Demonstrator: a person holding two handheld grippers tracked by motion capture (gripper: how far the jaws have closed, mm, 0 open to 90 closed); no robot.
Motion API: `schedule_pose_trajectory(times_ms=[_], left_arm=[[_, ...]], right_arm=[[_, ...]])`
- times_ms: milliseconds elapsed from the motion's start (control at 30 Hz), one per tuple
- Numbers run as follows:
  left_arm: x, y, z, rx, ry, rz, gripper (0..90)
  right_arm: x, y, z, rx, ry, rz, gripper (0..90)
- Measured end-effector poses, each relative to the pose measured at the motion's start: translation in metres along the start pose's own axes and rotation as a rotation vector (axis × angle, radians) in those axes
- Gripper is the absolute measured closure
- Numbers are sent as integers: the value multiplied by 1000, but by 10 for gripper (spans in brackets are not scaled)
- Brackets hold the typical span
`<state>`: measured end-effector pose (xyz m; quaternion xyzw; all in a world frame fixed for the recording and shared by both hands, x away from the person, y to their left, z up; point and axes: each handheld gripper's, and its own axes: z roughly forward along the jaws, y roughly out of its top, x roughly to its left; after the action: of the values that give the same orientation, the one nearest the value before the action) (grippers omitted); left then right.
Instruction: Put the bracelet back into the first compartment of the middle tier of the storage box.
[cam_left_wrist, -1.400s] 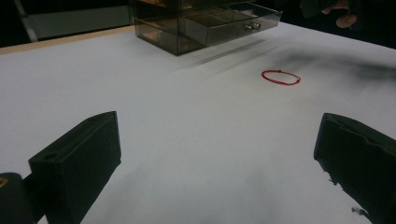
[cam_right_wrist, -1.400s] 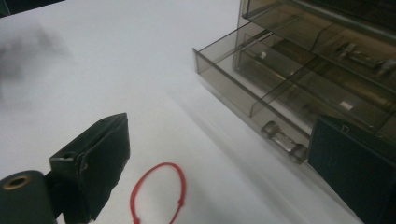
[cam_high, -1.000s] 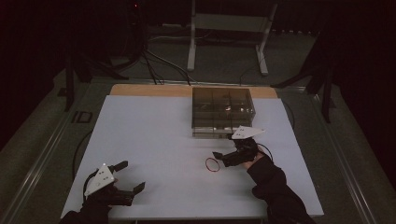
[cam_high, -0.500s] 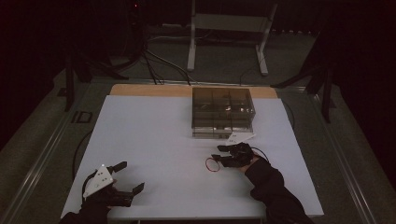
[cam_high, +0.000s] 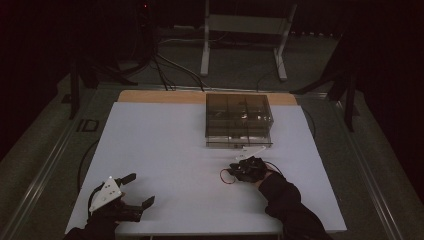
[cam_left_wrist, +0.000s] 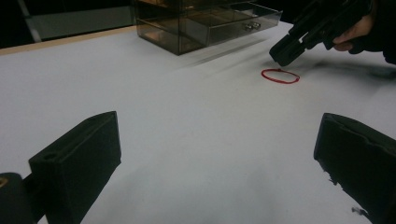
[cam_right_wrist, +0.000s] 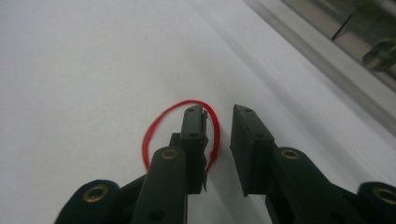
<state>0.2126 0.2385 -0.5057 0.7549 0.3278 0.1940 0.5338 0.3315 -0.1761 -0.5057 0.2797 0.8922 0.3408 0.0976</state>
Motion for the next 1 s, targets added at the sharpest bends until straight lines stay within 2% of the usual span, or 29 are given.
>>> schedule_pose_trajectory(times_ms=[67, 133, 400, 533, 700, 833, 1000], left_arm=[[0, 0, 0, 1, 0, 1, 22], [0, 0, 0, 0, -1, -2, 22], [0, 0, 1, 4, -1, -1, 22], [0, 0, 1, 5, -1, 2, 22], [1, 0, 1, 3, 0, -2, 22], [1, 0, 1, 3, -3, 2, 22], [1, 0, 1, 3, 0, -2, 22]], right_arm=[[0, -1, 3, 3, 12, 4, 766], [1, -2, 8, 24, -1, -8, 788], [4, -2, 9, 35, -18, -21, 835], [4, -1, 9, 38, -23, -13, 886], [5, -2, 10, 36, -29, -4, 896], [1, -4, 10, 12, -7, 35, 900], [3, 0, 5, 16, -18, 22, 900]])
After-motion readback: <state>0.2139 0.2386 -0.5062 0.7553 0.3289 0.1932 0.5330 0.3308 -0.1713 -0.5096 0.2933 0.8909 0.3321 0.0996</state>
